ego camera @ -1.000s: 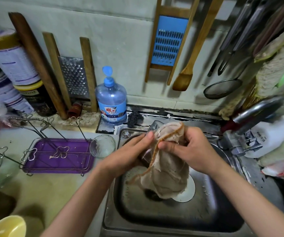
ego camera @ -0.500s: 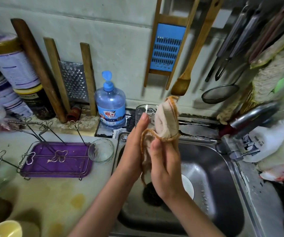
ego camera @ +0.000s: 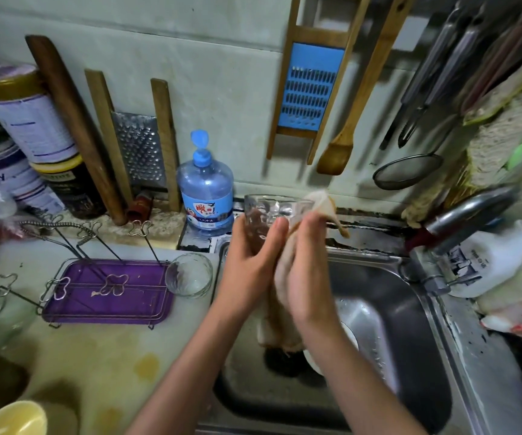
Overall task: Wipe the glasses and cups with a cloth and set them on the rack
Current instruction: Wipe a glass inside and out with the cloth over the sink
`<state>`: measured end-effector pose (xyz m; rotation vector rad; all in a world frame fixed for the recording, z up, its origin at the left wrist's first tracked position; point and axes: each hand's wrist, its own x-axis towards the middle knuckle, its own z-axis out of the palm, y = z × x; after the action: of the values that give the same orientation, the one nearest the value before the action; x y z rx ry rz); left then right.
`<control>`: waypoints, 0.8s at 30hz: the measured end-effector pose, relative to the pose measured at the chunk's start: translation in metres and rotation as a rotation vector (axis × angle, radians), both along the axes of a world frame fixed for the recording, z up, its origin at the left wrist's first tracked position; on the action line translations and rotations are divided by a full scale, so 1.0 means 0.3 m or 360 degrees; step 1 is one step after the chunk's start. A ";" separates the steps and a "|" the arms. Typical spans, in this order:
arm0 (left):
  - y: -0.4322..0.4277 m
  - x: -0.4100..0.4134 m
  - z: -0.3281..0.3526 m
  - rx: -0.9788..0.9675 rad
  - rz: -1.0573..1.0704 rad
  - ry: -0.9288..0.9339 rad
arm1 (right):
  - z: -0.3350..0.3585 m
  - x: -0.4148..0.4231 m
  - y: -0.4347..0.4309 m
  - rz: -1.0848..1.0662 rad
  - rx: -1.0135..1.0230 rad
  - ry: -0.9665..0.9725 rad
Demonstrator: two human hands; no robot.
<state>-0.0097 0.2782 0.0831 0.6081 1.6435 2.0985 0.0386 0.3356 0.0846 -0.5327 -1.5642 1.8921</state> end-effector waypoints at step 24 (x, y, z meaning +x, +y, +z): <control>0.002 0.038 0.072 -0.0079 0.0070 0.0143 | 0.045 0.000 -0.005 -0.0414 -0.0080 0.0342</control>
<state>0.0018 0.2789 0.1048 0.6646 1.7681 2.0822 0.0386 0.3342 0.0980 -0.5094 -1.2488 1.7312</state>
